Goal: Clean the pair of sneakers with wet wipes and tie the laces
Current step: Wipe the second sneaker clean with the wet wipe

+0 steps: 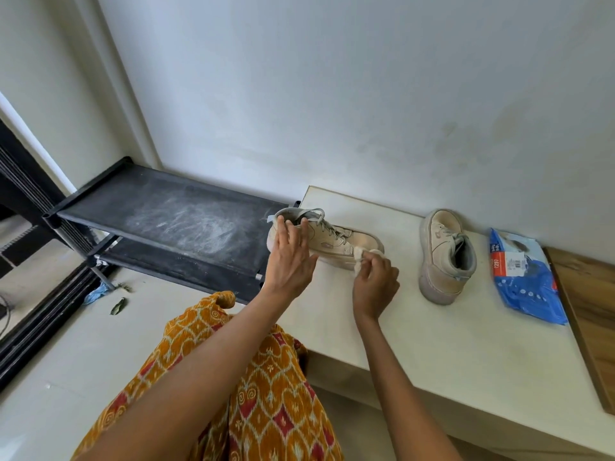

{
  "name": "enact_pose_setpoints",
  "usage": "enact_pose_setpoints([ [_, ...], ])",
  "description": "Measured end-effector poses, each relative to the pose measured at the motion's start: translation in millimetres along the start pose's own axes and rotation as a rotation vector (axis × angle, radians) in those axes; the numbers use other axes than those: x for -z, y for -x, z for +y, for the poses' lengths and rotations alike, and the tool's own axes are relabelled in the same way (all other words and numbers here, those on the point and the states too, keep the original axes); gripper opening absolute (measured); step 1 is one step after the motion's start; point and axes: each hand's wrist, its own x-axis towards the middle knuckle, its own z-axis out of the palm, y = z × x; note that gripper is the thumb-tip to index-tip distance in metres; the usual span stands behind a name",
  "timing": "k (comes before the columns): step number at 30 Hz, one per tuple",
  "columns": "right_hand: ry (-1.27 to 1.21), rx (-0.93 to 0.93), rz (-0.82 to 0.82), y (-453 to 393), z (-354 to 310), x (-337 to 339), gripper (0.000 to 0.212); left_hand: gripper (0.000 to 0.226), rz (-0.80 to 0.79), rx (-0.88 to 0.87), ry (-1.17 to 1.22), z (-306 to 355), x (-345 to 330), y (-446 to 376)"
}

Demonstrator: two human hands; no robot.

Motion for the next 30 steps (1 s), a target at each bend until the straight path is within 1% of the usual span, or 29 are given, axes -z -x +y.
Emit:
enact_pose_setpoints([
  [1,-0.016,-0.048,0.014,-7.6,2.4,1.6,0.018,0.070,-0.009,-0.001,-0.033,1.9,1.8,-0.3],
  [3,-0.048,-0.203,0.054,-31.4,8.1,5.4,0.017,0.067,-0.021,-0.030,-0.147,6.1,3.9,-4.1],
  [5,-0.042,-0.319,0.044,-49.6,13.7,5.9,0.018,0.063,-0.035,-0.040,-0.215,13.2,8.0,-11.3],
  [7,-0.075,-0.323,-0.007,-47.8,13.6,1.7,0.017,0.052,-0.038,-0.006,-0.157,19.1,11.6,-20.2],
  [9,-0.163,-0.318,0.012,-30.4,10.0,-1.6,0.015,0.041,-0.029,0.023,-0.052,21.5,12.5,-26.6],
  [11,-0.209,-0.294,0.019,-1.6,6.2,-6.9,0.011,0.039,-0.013,0.023,-0.014,20.9,7.6,-28.5],
  [13,-0.200,-0.211,-0.039,25.5,-0.2,-8.2,0.010,0.044,-0.014,0.025,-0.028,22.1,3.4,-25.9],
  [14,-0.222,-0.199,-0.032,28.9,-3.2,-8.1,0.010,0.046,-0.012,0.033,-0.033,23.0,2.7,-24.7],
  [15,-0.267,-0.230,0.017,22.5,-6.9,-6.5,0.009,0.048,-0.009,0.043,-0.026,23.8,1.7,-24.3],
  [17,-0.358,-0.355,0.153,-7.3,-6.4,-2.0,0.010,0.050,-0.017,0.067,-0.013,25.7,1.1,-24.8],
  [18,-0.377,-0.414,0.185,-25.9,-2.1,0.8,0.012,0.051,-0.016,0.076,-0.012,26.9,1.0,-25.8],
  [19,-0.367,-0.452,0.170,-43.4,4.1,2.9,0.015,0.052,-0.012,0.088,-0.006,29.0,1.4,-27.1],
  [20,-0.321,-0.460,0.102,-57.0,10.0,3.4,0.019,0.053,-0.010,0.104,0.007,31.2,2.0,-28.8],
  [22,-0.203,-0.399,-0.085,-66.7,17.4,0.0,0.023,0.056,-0.015,0.136,0.029,34.1,2.5,-31.8],
  [23,-0.180,-0.373,-0.140,-65.3,20.0,-1.2,0.024,0.057,-0.015,0.144,0.037,34.9,2.3,-33.0],
  [24,-0.180,-0.362,-0.151,-61.5,21.3,-0.8,0.025,0.055,-0.010,0.146,0.051,34.6,2.8,-34.2],
  [28,-0.222,-0.369,-0.052,-27.9,19.0,12.2,0.021,0.040,0.023,0.097,0.143,22.9,7.2,-36.3],
  [30,-0.245,-0.355,-0.072,-6.9,21.0,21.5,0.019,0.036,0.044,0.049,0.180,14.6,10.4,-35.2],
])
